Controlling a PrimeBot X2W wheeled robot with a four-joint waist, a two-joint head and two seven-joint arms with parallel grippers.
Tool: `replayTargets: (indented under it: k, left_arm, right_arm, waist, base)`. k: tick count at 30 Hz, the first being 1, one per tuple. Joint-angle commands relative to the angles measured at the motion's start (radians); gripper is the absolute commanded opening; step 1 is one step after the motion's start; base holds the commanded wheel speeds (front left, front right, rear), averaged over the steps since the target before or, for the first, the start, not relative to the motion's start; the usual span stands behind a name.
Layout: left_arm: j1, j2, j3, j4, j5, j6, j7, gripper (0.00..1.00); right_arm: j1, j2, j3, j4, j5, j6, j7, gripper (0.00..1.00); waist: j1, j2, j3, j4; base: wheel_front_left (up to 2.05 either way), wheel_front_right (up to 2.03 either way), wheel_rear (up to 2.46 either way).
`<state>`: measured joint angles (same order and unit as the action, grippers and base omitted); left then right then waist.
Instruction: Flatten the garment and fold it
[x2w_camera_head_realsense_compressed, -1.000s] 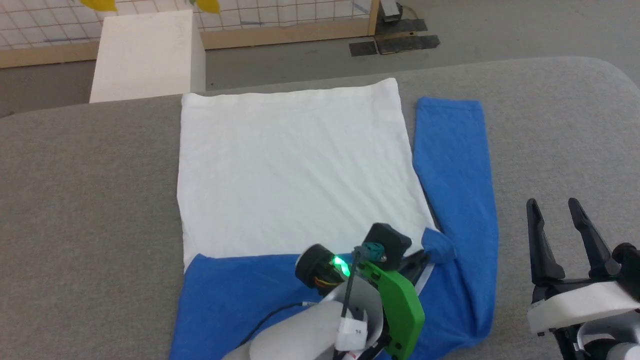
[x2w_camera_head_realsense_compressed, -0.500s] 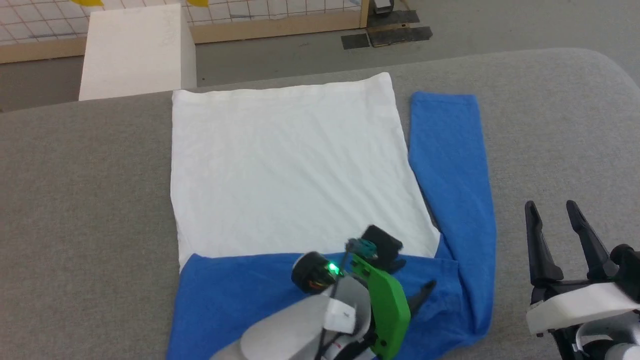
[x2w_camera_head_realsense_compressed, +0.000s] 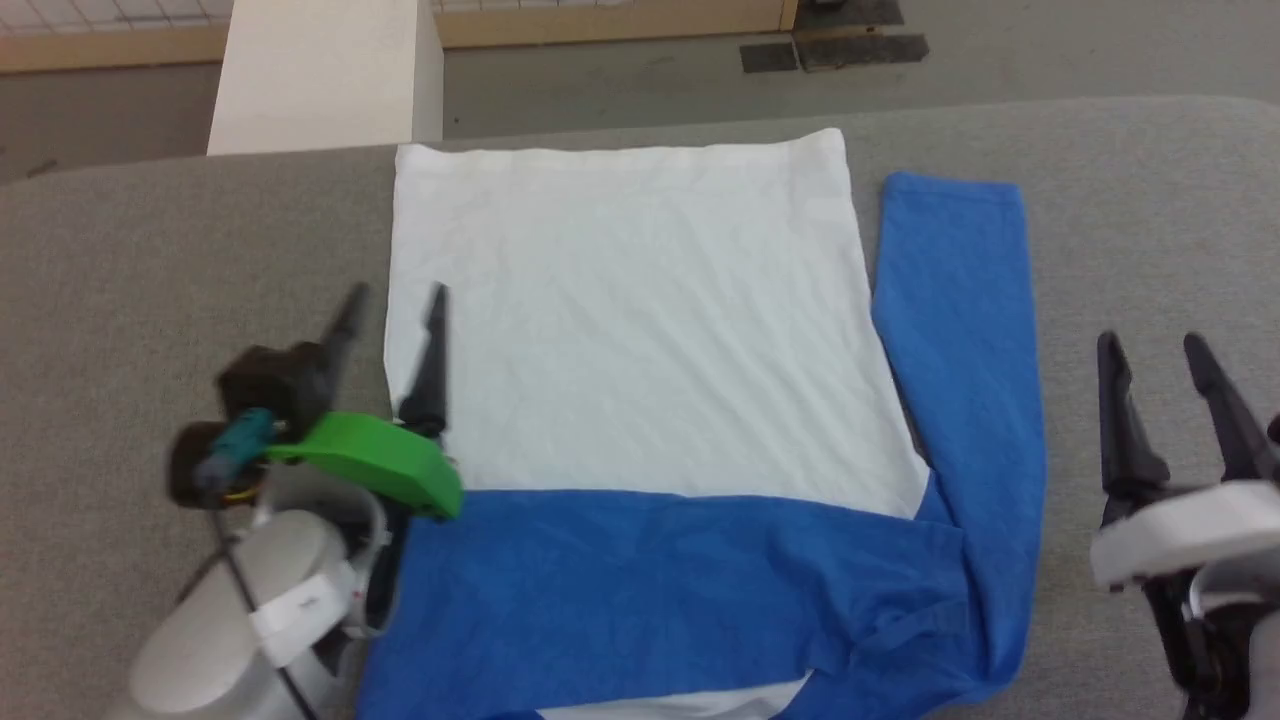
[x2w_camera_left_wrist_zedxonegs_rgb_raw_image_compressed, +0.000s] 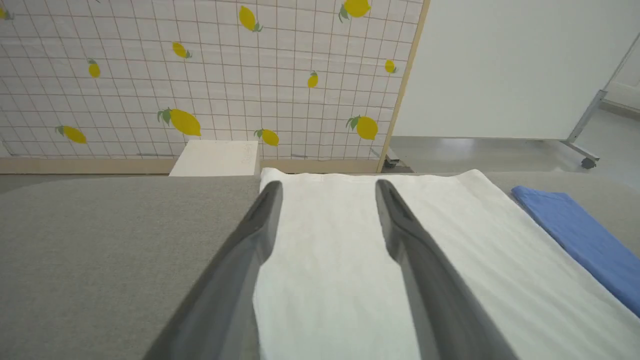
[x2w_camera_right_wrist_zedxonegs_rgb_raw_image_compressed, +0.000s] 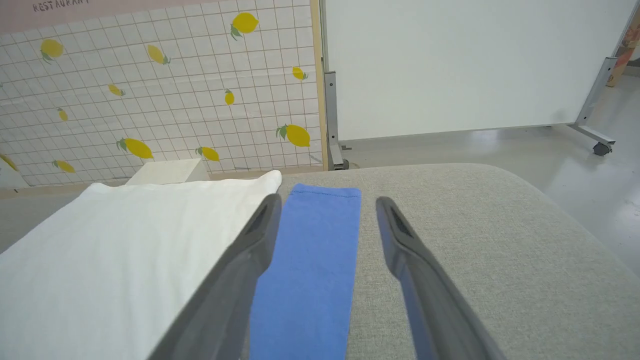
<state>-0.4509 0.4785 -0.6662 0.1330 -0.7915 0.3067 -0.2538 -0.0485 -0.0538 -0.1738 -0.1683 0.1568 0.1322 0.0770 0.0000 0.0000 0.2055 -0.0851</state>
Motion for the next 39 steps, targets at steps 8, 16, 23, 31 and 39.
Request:
replayTargets:
  k: [8, 16, 23, 31, 39]
  left_arm:
    - [0.153, -0.052, 0.326, -0.17, 0.26, -0.013, -0.008, 1.0]
    - [0.182, -0.165, 0.478, -0.217, 0.397, -0.108, -0.008, 1.0]
    - [0.165, -0.25, 0.559, -0.201, 0.462, -0.196, -0.008, 1.0]
    - [0.142, -0.327, 0.669, -0.194, 0.525, -0.295, -0.008, 1.0]
    - [0.153, -0.373, 0.738, -0.172, 0.577, -0.362, -0.008, 1.0]
  right_arm:
    - [-0.325, -0.113, -0.054, 0.226, 0.041, -0.002, 0.138, 1.0]
    - [-0.606, -0.212, -0.08, 0.514, 0.078, -0.002, 0.259, 1.0]
    - [-0.735, -0.248, -0.108, 0.661, 0.069, -0.002, 0.335, 1.0]
    - [-0.798, -0.284, -0.118, 0.746, -0.016, -0.002, 0.446, 1.0]
    - [-0.774, -0.3, -0.103, 0.722, -0.02, -0.002, 0.562, 0.0]
  waist:
    - [0.0, 0.0, 0.163, 0.077]
    - [0.0, 0.0, 0.288, 0.13]
    - [0.0, 0.0, 0.36, 0.164]
    - [0.0, 0.0, 0.392, 0.17]
    - [0.0, 0.0, 0.363, 0.153]
  base:
    - [0.0, 0.0, 0.0]
    - [0.0, 0.0, 0.0]
    - [0.0, 0.0, 0.0]
    - [0.0, 0.0, 0.0]
    - [0.0, 0.0, 0.0]
